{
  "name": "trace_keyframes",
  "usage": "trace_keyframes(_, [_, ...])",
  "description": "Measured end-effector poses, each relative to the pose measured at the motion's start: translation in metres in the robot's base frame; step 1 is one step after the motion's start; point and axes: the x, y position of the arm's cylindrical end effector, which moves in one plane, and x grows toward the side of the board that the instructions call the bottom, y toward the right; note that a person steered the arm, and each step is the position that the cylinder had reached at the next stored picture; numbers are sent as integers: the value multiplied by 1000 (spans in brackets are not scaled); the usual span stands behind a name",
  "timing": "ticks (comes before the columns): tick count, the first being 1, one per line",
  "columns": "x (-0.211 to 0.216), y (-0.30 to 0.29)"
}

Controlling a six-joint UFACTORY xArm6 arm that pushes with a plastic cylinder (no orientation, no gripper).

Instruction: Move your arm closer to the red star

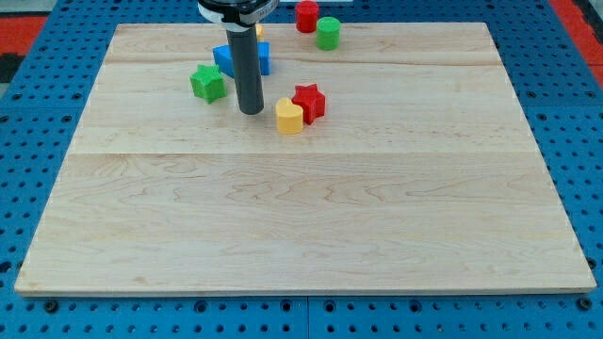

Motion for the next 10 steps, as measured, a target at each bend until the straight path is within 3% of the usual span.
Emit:
trace_keyframes(6, [-4, -10])
trace_keyframes(10, [-43, 87])
